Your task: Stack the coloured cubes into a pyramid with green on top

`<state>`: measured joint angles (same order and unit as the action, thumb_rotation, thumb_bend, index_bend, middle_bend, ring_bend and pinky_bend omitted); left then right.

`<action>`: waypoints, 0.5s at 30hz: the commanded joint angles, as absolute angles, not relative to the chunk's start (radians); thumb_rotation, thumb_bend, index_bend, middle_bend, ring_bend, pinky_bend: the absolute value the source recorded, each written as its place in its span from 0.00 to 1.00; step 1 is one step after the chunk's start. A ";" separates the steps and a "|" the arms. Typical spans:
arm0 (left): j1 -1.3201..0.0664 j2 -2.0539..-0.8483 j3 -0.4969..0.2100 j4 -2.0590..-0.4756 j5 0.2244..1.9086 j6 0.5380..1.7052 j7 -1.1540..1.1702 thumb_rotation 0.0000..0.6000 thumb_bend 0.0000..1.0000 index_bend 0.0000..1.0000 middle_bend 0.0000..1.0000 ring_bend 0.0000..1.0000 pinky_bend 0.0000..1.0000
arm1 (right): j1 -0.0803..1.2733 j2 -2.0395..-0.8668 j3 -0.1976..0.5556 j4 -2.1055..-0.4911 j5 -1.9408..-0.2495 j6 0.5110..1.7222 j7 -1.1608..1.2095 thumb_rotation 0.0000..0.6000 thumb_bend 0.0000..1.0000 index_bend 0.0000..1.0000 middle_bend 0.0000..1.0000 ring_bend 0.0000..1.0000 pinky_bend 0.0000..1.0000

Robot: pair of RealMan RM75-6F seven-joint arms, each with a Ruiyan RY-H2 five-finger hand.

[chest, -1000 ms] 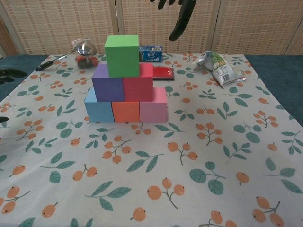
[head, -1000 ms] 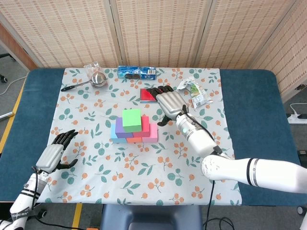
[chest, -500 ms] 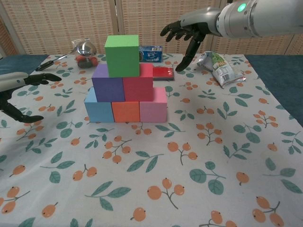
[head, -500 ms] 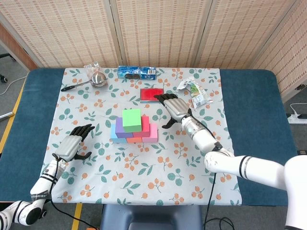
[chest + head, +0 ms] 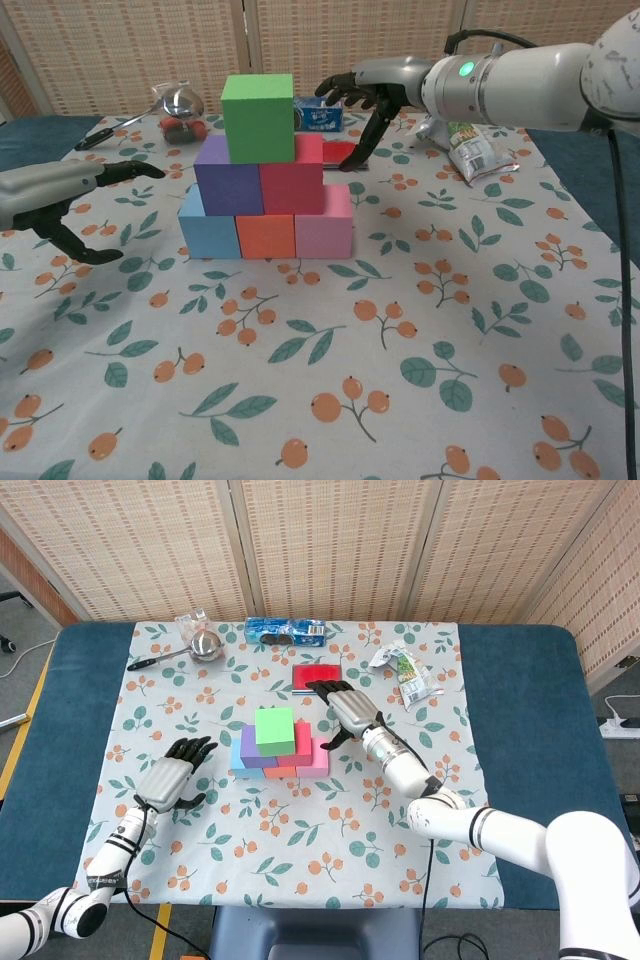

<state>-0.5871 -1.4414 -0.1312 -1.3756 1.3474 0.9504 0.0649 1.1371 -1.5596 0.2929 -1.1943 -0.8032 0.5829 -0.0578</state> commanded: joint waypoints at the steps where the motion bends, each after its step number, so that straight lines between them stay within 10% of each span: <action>1: -0.598 -1.462 -0.125 -1.360 1.344 0.957 0.110 1.00 0.31 0.00 0.00 0.00 0.00 | 1.131 -1.577 0.302 -1.170 -0.829 0.575 -0.030 1.00 0.00 0.00 0.04 0.00 0.00; 15: -0.614 -1.507 -0.111 -1.372 1.352 0.996 0.218 1.00 0.31 0.00 0.00 0.00 0.00 | 1.126 -1.613 0.312 -1.116 -0.871 0.567 0.018 1.00 0.00 0.00 0.04 0.00 0.00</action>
